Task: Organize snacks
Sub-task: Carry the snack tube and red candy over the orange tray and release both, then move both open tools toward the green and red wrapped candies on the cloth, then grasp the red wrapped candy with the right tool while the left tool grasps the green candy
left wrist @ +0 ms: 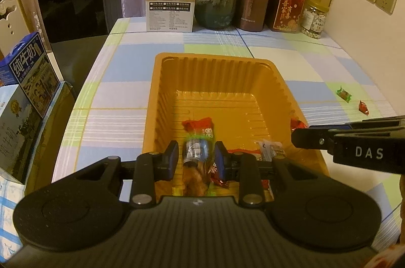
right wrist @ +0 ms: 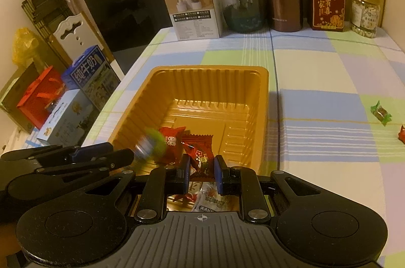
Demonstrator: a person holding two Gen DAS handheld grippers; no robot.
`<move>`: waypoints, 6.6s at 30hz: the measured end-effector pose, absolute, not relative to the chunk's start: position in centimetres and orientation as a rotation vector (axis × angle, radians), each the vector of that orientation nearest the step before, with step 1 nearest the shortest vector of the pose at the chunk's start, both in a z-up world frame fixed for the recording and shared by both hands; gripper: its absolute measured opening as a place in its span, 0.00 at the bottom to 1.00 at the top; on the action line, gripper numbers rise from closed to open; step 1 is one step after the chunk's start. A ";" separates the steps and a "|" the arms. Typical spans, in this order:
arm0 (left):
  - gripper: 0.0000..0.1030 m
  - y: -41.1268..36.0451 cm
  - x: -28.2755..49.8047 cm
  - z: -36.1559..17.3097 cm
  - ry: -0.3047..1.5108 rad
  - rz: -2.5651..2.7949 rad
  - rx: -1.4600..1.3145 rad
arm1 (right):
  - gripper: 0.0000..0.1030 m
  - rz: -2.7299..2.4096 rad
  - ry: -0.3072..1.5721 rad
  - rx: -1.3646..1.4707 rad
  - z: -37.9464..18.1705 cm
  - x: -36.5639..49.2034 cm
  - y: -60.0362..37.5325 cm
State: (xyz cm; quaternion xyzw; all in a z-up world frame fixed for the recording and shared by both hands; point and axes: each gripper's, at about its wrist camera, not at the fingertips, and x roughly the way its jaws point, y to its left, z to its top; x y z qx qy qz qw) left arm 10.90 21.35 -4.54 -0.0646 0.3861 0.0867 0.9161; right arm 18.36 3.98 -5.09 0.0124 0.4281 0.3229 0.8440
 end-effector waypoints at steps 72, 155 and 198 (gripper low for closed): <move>0.80 15.3 4.3 -0.7 0.741 0.181 -0.213 | 0.63 0.463 0.894 0.192 -2.6 12.1 -8.8; 0.96 -3.6 24.3 -7.6 0.783 -0.074 -0.092 | 0.42 0.603 0.695 -0.239 -12.7 31.8 -23.6; 0.60 -7.6 36.1 -14.7 0.741 -0.176 0.099 | 0.16 0.363 0.788 0.045 -14.1 32.3 -27.4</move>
